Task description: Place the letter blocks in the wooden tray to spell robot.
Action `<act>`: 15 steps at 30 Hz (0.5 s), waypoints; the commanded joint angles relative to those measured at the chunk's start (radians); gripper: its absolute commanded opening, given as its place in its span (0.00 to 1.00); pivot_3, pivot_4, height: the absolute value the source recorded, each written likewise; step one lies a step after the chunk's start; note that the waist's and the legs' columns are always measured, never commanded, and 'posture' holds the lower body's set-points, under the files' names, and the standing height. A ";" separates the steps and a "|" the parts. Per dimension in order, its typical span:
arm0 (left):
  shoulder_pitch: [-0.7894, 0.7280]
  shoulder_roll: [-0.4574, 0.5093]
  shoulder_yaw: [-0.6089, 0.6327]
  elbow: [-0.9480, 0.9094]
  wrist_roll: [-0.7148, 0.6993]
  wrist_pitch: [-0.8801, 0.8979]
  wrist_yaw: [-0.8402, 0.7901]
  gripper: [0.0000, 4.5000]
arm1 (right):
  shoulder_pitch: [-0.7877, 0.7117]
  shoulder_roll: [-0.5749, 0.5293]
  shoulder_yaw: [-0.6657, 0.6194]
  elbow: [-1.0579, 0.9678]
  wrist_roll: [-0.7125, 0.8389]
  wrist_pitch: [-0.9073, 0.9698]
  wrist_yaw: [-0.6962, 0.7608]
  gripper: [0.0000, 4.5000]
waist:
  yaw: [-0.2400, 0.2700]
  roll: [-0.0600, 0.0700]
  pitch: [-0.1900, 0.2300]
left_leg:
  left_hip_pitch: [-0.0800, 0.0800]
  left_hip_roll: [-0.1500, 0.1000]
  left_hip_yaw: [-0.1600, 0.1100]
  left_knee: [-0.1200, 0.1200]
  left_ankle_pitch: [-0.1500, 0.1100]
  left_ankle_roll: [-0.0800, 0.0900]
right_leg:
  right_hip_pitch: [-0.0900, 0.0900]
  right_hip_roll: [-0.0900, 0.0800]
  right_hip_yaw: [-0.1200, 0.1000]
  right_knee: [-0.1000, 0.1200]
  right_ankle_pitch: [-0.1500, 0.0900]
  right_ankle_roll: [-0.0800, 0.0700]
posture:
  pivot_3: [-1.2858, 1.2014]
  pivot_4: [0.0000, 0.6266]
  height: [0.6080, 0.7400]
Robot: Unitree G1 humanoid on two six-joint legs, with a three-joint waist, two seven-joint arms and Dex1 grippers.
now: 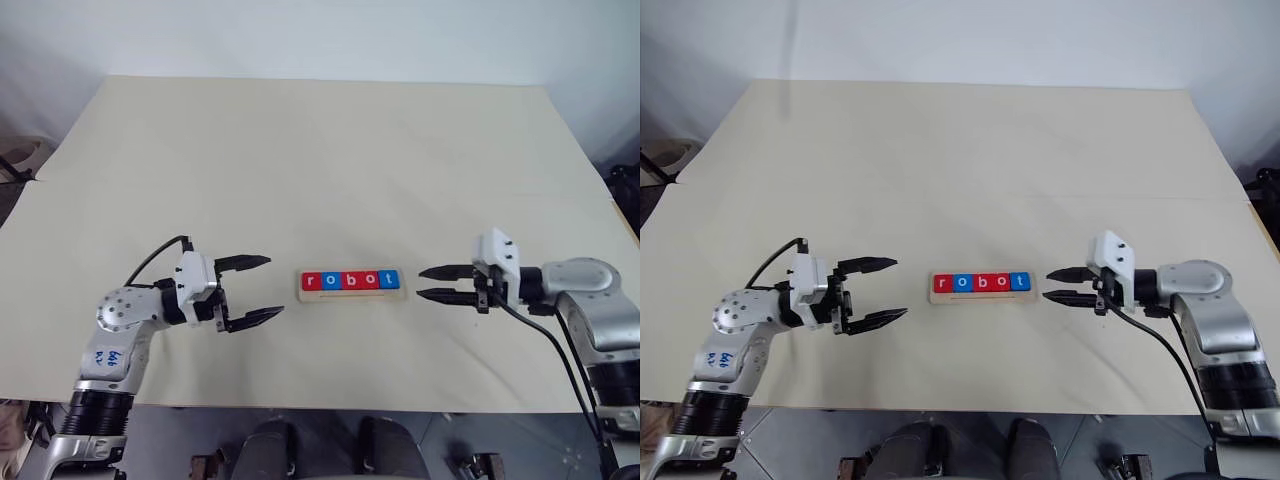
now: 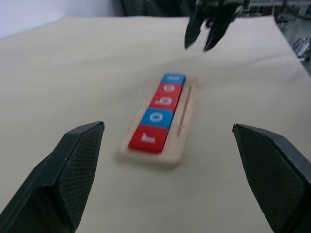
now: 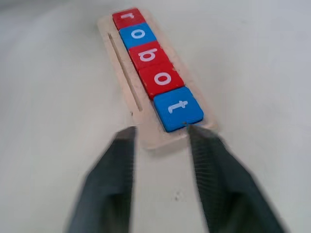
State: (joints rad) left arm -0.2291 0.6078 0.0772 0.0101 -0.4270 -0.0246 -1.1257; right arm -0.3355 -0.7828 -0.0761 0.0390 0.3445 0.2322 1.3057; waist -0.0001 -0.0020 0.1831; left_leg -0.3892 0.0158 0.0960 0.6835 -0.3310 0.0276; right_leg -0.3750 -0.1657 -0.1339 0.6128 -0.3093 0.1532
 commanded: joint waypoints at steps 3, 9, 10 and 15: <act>0.026 0.064 0.060 0.018 -0.001 -0.025 -0.028 1.00 | 0.120 -0.035 -0.125 -0.083 0.107 -0.007 0.014 0.81 | 0.001 0.000 0.000 | 0.000 0.000 0.000 0.000 0.000 0.000 | 0.000 0.000 0.000 0.000 0.000 0.000 | 0.52 0.24 1.00; 0.038 0.092 0.118 0.042 -0.021 -0.001 -0.017 1.00 | 0.217 -0.028 -0.190 -0.111 0.133 -0.045 -0.023 0.99 | 0.001 0.000 0.000 | 0.001 0.000 0.000 0.000 0.000 0.000 | 0.000 0.000 0.000 0.000 0.000 0.000 | 0.52 0.24 1.00; 0.039 0.095 0.122 0.047 -0.018 0.002 -0.015 1.00 | 0.230 -0.028 -0.196 -0.115 0.135 -0.046 -0.027 0.99 | 0.001 0.000 0.000 | 0.001 0.000 0.000 0.000 0.000 0.000 | 0.000 0.000 0.000 0.001 0.000 0.000 | 0.52 0.24 1.00; 0.031 0.093 0.134 0.069 0.001 -0.007 0.009 1.00 | 0.239 -0.006 -0.217 -0.122 0.145 -0.070 -0.077 0.99 | 0.000 0.000 0.000 | 0.001 0.000 0.000 0.000 0.000 0.000 | 0.000 0.000 0.000 0.001 0.000 0.000 | 0.52 0.24 1.00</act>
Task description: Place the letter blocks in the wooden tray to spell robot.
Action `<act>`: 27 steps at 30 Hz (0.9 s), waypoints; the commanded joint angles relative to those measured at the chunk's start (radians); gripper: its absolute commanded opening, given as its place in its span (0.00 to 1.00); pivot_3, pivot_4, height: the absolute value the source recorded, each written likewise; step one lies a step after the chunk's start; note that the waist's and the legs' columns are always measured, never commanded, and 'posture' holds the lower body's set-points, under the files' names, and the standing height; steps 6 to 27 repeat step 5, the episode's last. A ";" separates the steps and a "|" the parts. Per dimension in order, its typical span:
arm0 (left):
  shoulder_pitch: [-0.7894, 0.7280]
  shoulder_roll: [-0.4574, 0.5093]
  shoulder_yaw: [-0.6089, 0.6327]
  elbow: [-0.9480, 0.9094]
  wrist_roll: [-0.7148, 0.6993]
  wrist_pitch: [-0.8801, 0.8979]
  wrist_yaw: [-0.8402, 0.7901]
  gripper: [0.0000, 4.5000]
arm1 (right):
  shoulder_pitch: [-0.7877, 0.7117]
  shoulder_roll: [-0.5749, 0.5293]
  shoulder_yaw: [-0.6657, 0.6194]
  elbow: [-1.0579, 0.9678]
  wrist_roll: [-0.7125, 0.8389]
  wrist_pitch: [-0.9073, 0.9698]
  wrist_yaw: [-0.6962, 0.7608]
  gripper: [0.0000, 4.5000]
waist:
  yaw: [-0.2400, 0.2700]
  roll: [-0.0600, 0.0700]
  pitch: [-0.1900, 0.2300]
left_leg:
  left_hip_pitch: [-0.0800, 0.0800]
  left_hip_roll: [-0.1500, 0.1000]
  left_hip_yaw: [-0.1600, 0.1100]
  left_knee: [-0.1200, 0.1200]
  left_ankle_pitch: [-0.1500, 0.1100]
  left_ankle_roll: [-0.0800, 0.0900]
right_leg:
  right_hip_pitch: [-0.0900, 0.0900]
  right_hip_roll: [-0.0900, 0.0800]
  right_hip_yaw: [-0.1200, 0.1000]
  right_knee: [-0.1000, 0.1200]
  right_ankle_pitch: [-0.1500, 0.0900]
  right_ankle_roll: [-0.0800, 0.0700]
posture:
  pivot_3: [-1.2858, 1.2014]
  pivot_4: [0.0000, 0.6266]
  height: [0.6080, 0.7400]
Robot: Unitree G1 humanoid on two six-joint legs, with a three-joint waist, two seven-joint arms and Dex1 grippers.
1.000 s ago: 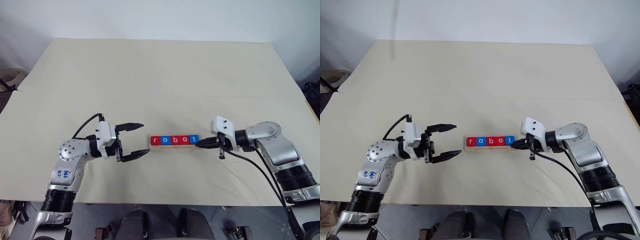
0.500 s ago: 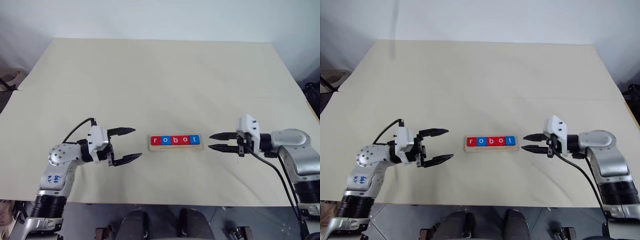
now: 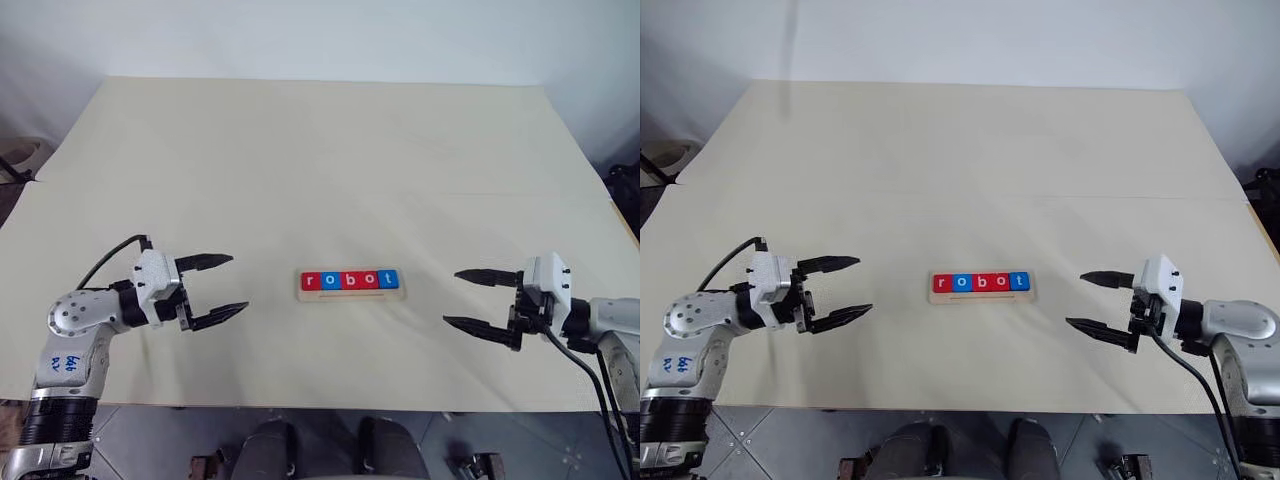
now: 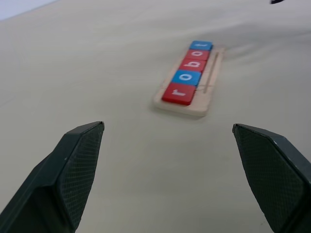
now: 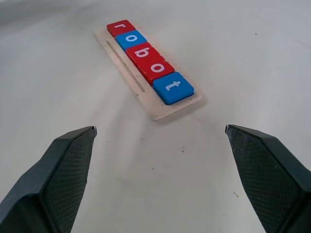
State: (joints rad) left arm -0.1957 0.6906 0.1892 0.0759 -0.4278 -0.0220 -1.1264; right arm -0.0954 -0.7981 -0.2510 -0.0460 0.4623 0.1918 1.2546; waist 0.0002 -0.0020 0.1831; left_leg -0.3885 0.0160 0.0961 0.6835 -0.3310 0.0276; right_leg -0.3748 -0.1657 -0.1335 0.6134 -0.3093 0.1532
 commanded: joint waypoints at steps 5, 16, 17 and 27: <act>-0.021 0.002 0.016 0.015 -0.004 -0.008 0.018 1.00 | -0.006 0.028 -0.041 -0.042 0.026 -0.039 -0.077 0.99 | 0.001 0.000 0.000 | 0.000 0.000 0.000 0.000 0.000 0.000 | 0.000 0.000 0.000 0.000 0.000 0.000 | 0.52 0.24 1.00; -0.021 0.002 0.016 0.015 -0.004 -0.008 0.018 1.00 | -0.006 0.028 -0.041 -0.042 0.026 -0.039 -0.077 0.99 | 0.001 0.000 0.000 | 0.000 0.000 0.000 0.000 0.000 0.000 | 0.000 0.000 0.000 0.000 0.000 0.000 | 0.52 0.24 1.00; -0.021 0.002 0.016 0.015 -0.004 -0.008 0.018 1.00 | -0.006 0.028 -0.041 -0.042 0.026 -0.039 -0.077 0.99 | 0.001 0.000 0.000 | 0.000 0.000 0.000 0.000 0.000 0.000 | 0.000 0.000 0.000 0.000 0.000 0.000 | 0.52 0.24 1.00; -0.021 0.002 0.016 0.015 -0.004 -0.008 0.018 1.00 | -0.006 0.028 -0.041 -0.042 0.026 -0.039 -0.077 0.99 | 0.001 0.000 0.000 | 0.000 0.000 0.000 0.000 0.000 0.000 | 0.000 0.000 0.000 0.000 0.000 0.000 | 0.52 0.24 1.00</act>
